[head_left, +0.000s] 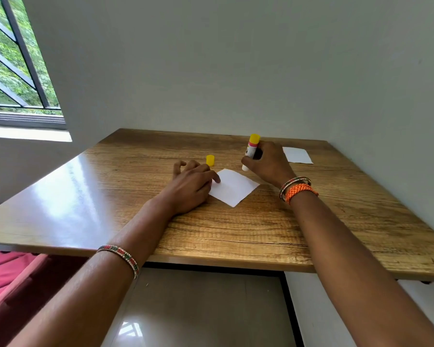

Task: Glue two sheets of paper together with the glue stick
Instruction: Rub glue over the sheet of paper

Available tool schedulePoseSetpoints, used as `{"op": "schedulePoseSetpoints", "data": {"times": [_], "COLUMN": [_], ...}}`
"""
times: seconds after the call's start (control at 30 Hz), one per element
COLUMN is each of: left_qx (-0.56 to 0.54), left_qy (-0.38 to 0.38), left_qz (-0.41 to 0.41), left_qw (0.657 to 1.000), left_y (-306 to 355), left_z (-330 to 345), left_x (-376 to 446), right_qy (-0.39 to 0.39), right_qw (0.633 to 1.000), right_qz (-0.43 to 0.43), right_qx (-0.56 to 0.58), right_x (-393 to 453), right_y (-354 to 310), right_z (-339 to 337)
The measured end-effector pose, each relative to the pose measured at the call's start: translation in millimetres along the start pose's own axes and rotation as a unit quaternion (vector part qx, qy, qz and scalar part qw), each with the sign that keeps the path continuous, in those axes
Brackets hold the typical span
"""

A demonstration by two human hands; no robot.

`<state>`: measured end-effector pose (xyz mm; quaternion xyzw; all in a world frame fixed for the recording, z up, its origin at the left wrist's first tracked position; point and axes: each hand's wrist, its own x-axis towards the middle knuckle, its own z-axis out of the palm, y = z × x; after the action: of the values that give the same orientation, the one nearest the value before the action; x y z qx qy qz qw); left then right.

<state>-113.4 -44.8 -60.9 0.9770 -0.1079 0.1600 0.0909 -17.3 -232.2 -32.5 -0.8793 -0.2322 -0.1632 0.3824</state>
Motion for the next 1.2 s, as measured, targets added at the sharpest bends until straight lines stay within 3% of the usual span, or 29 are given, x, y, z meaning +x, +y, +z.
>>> {"op": "schedulePoseSetpoints", "data": {"times": [0.3,0.87,1.03,1.2], "left_qx": [-0.003,-0.045,-0.037,-0.071], "left_qy": [-0.076,-0.063,-0.088,-0.116], "left_qz": [-0.011,-0.026,-0.005,-0.037], "left_qw": [0.997,0.997,0.995,0.990], "left_y": [2.5,2.5,-0.6,2.2], "left_z": [-2.9,-0.8,0.7,-0.6], "left_x": [0.8,0.6,2.8,3.2], "right_qy": [-0.018,-0.087,-0.089,-0.087], "right_qw": [0.999,0.991,0.992,0.995], "right_qz": [-0.021,0.024,0.010,-0.023], "right_qx": [0.032,0.098,0.084,0.048], "right_x": [0.3,9.6,13.1,15.0], "right_y": [-7.0,-1.9,-0.8,-2.7], "right_z": [10.0,24.0,26.1,29.4]}}
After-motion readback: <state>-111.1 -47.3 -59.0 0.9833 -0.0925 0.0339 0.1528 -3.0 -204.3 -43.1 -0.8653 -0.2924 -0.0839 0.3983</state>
